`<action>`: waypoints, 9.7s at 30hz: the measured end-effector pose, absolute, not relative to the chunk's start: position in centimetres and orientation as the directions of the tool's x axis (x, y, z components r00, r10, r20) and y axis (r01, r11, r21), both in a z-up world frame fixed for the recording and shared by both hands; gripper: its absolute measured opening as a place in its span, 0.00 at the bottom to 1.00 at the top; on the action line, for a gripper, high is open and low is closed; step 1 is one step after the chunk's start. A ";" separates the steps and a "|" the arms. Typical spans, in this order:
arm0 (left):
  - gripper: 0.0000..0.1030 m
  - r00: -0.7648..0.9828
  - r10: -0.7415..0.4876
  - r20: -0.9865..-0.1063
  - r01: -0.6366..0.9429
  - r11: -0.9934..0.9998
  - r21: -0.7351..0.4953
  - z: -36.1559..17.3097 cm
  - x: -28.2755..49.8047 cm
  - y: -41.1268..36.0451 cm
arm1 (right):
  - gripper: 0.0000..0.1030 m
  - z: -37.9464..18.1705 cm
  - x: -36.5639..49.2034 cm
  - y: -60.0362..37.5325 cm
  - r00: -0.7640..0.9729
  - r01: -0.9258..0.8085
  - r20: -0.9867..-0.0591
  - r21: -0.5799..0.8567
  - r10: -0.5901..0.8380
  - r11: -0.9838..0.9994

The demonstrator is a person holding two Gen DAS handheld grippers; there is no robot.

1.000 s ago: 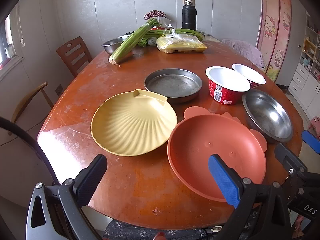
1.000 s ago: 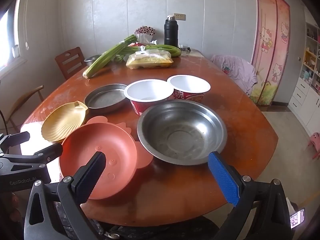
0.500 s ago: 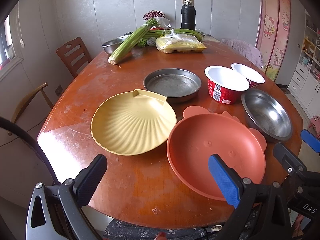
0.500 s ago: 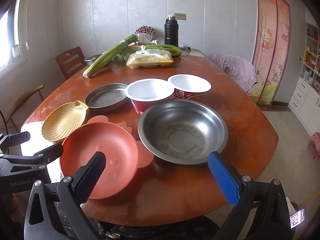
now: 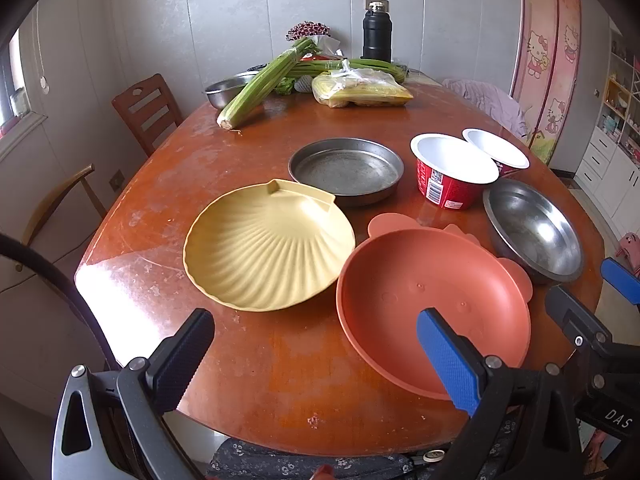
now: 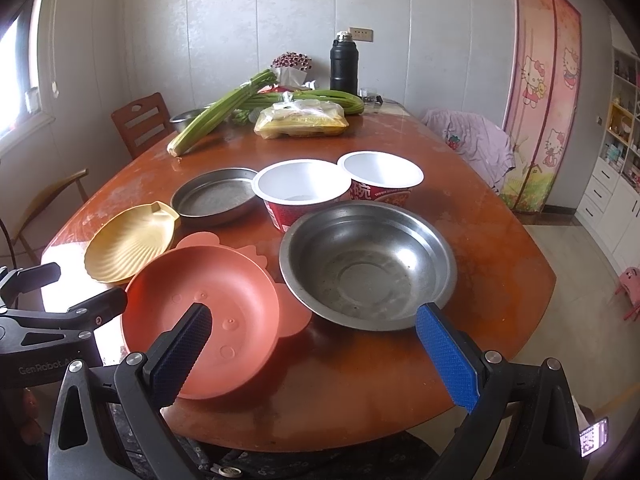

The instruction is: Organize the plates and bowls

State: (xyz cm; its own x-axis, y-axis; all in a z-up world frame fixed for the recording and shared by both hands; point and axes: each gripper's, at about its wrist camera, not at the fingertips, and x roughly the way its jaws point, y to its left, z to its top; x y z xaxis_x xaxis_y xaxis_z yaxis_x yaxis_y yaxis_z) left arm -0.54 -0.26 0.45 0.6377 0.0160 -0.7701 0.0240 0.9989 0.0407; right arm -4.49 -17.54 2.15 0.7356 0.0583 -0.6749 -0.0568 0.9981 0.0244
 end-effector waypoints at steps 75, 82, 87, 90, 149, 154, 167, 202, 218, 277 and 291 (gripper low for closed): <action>0.40 0.488 0.016 -0.872 -0.069 0.997 -0.021 -1.4 15.9 16.0 | 0.37 -0.9 14.0 3.9 0.350 -0.417 -0.860 0.211 0.370 0.884; 0.40 0.473 0.021 -0.881 -0.059 0.998 -0.008 -3.5 18.4 16.0 | 0.37 -2.3 15.2 4.4 0.325 -0.388 -0.876 0.219 0.356 0.895; 0.40 0.483 0.029 -0.875 -0.048 0.999 0.006 -4.0 19.4 15.5 | 0.38 -2.9 15.3 4.1 0.305 -0.370 -0.882 0.237 0.358 0.898; 0.40 0.495 0.031 -0.869 -0.040 0.999 0.012 -4.0 19.8 15.3 | 0.38 -2.9 15.1 3.9 0.296 -0.374 -0.885 0.239 0.360 0.896; 0.65 0.572 -0.161 -0.804 0.229 0.973 -0.032 0.8 5.0 1.1 | 0.53 2.6 -3.9 -16.4 0.592 -0.149 -0.765 0.208 0.255 0.967; 0.65 0.542 -0.159 -0.825 0.226 0.973 -0.039 -0.8 5.5 0.9 | 0.53 1.1 -3.9 -17.3 0.554 -0.112 -0.796 0.220 0.244 0.969; 0.65 0.495 -0.171 -0.852 0.230 0.971 -0.061 -2.9 6.3 0.1 | 0.53 -0.8 -2.8 -16.3 0.499 -0.131 -0.831 0.209 0.247 0.969; 0.45 0.468 -0.170 -0.867 0.289 0.957 -0.031 -3.5 5.9 -0.7 | 0.54 -1.3 -0.8 -12.7 0.483 -0.212 -0.836 0.179 0.262 0.961; 0.45 0.564 -0.053 -0.824 0.098 0.995 0.003 -0.2 6.5 7.3 | 0.54 1.4 1.7 -4.9 0.490 -0.390 -0.805 0.139 0.333 0.910; 0.46 0.530 -0.003 -0.848 0.001 1.000 -0.004 -3.2 19.0 15.5 | 0.55 -0.3 11.0 4.8 0.406 -0.451 -0.847 0.140 0.342 0.882; 0.46 0.517 0.001 -0.856 -0.007 1.000 -0.003 -3.9 19.5 15.6 | 0.55 0.1 10.5 5.0 0.409 -0.473 -0.845 0.127 0.345 0.872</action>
State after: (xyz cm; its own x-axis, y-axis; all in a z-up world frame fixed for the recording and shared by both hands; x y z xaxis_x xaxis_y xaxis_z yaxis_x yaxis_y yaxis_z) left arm 19.52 15.57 -3.92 0.5167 0.0007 -0.8561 -0.0068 1.0000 -0.0032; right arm 10.51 4.97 0.05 0.4090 0.3453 -0.8447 -0.4730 0.8718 0.1273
